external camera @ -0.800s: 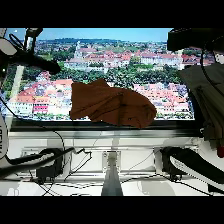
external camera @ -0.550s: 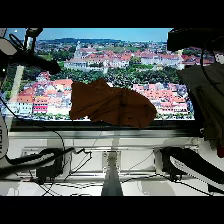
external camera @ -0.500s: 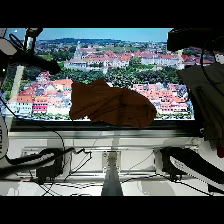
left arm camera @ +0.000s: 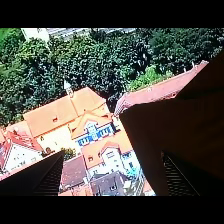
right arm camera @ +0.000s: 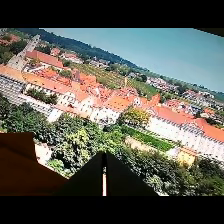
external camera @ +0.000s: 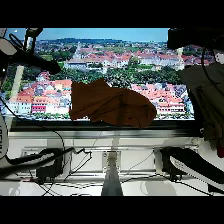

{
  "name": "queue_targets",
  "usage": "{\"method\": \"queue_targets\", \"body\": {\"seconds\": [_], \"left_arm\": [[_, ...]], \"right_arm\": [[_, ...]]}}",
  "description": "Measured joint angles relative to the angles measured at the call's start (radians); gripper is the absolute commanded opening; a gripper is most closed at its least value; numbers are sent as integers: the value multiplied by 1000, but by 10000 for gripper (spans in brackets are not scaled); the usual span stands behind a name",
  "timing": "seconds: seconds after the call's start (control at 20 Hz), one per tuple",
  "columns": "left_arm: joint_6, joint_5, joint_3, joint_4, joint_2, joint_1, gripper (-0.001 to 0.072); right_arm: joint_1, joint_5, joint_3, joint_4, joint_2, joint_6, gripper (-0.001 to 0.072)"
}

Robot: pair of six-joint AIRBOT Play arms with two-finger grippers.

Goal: Fold the clothes and pants, and hang the long-sleeved shirts on hangers.

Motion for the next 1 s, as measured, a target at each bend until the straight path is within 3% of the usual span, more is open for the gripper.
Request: {"method": "queue_targets", "body": {"seconds": [0.25,0.5,0.55,0.6,0.65,1.0], "left_arm": [[0,2,0,-25,0,-1,714],[0,-13,0,-42,0,-2,714],[0,-20,0,-43,0,-3,714],[0,-24,0,-46,0,-3,714],[0,-26,0,-46,0,-3,713],[0,-34,0,-48,0,-3,714]], "right_arm": [[-99,241,-159,-32,11,-63,13],[-196,300,-580,77,142,-55,19],[-204,276,-671,116,176,-31,98],[-211,240,-769,161,210,4,347],[-215,196,-854,194,234,34,467],[-226,-84,-1262,467,239,186,463]]}}
